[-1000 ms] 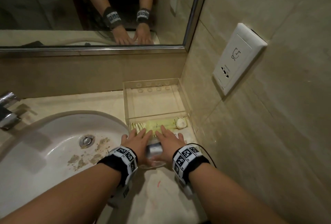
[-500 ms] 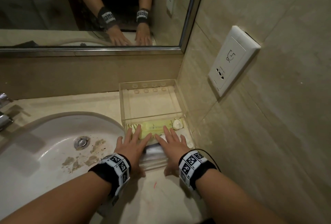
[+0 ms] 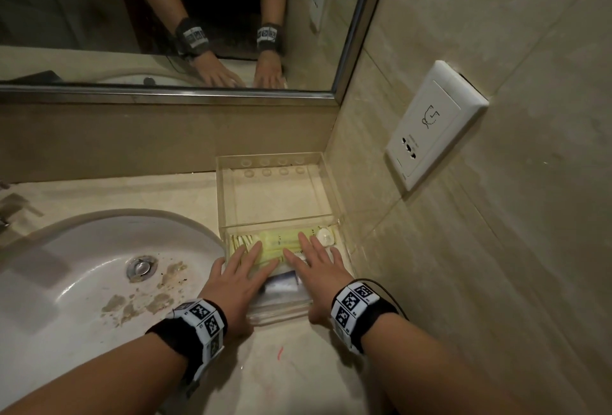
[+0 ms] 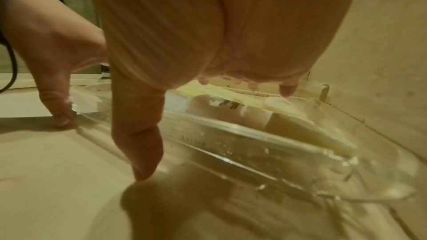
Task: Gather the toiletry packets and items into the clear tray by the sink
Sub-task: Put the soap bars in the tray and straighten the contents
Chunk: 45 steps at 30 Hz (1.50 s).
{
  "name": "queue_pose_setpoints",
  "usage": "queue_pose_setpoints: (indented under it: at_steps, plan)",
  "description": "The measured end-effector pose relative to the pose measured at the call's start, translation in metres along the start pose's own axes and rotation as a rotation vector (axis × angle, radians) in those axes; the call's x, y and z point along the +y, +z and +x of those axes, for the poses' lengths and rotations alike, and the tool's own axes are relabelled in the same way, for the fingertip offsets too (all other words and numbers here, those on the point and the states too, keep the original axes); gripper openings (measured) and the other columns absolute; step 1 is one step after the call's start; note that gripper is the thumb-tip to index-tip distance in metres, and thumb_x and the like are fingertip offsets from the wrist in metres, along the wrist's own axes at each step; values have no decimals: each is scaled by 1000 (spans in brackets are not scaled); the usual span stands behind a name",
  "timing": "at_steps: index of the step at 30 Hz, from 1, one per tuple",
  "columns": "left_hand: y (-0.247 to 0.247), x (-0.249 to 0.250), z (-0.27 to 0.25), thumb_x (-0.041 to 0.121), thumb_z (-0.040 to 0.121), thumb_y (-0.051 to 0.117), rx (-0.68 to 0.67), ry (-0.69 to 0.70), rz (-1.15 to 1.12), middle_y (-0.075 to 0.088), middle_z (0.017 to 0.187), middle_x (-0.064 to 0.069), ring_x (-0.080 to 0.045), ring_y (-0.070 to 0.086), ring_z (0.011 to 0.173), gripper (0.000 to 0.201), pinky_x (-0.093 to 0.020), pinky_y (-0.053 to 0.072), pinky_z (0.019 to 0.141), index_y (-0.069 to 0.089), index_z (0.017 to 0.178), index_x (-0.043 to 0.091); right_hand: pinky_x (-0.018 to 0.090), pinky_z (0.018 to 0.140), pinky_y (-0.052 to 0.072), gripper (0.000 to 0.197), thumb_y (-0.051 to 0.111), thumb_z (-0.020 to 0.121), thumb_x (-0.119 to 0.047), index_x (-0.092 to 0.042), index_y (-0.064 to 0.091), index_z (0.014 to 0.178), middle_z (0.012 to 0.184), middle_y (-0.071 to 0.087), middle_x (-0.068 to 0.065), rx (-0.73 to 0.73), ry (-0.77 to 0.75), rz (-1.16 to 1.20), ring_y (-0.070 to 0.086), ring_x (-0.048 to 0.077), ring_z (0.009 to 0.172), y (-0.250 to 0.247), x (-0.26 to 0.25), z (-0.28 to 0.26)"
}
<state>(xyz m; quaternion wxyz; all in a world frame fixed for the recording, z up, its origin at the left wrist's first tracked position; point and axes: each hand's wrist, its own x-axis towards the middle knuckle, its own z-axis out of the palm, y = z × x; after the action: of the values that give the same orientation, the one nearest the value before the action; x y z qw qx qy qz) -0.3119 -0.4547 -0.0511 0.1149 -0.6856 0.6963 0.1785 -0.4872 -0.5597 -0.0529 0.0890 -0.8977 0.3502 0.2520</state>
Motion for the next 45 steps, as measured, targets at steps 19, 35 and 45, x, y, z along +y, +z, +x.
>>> queue_pose_setpoints:
  at_steps: [19, 35, 45]
  plan:
    - [27, 7, -16, 31, 44, 81, 408, 186, -4, 54, 90, -1, -21, 43, 77, 50, -31, 47, 58, 56, 86, 24, 28, 61, 48, 38, 79, 52, -29, -24, 59, 83, 77, 56, -6, 408, -81, -37, 53, 16, 69, 39, -11, -34]
    - [28, 18, -19, 59, 67, 72, 293, -21, -237, 56, 107, 4, -18, 57, 90, 52, -30, 52, 75, 58, 105, 25, 33, 92, 40, 40, 53, 86, -55, -23, 55, 111, 109, 51, -4, 362, 17, 112, 47, 17, 100, 36, -7, -52]
    - [27, -13, -15, 38, 96, 48, 143, -618, -846, 64, 126, -14, -28, 58, 116, 46, -32, 43, 96, 53, 130, 7, 36, 86, 54, 30, 42, 98, -21, -5, 46, 124, 127, 42, 11, 321, 647, 544, 51, 25, 114, 16, -11, -44]
